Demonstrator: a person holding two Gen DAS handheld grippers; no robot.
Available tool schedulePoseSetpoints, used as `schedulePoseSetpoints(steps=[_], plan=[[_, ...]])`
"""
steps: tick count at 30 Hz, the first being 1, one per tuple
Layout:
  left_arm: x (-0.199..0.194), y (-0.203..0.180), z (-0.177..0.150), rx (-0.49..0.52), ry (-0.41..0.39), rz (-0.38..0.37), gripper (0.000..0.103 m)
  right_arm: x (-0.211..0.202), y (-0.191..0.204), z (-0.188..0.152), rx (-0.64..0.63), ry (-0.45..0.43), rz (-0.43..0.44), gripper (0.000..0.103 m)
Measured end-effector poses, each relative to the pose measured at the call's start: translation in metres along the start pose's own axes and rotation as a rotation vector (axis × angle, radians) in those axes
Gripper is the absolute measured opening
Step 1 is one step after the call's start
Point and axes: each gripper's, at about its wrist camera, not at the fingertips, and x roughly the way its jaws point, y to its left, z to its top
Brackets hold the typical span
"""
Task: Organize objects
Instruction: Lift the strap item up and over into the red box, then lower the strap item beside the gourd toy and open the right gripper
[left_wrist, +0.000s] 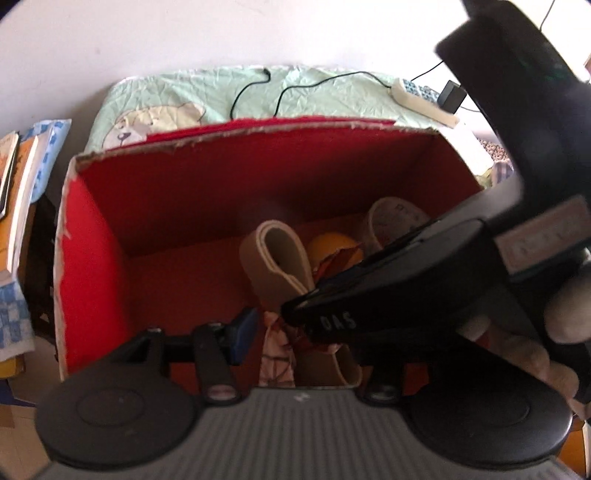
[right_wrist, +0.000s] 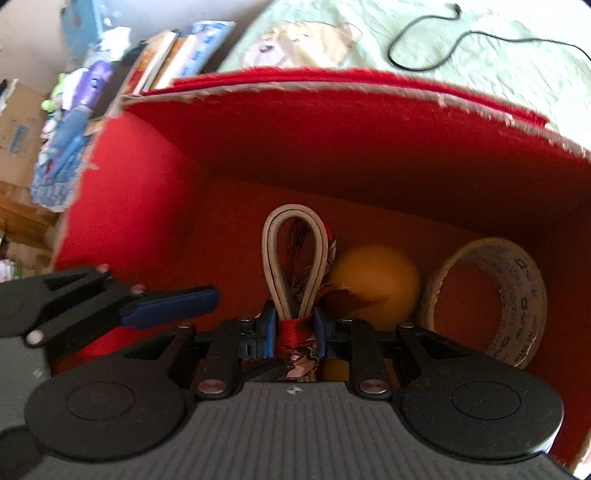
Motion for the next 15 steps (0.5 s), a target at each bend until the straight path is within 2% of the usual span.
schedulePoseSetpoints(steps=[8, 15], plan=[[-0.004, 0.006, -0.002, -0.015, 0.003, 0.034, 0.052, 0.006, -0.002, -0.001, 0.039, 0.013, -0.038, 0.023], [-0.003, -0.006, -0.004, 0.025, 0.008, 0.113, 0.055, -0.006, -0.007, -0.013, 0.064, -0.014, 0.000, 0.025]])
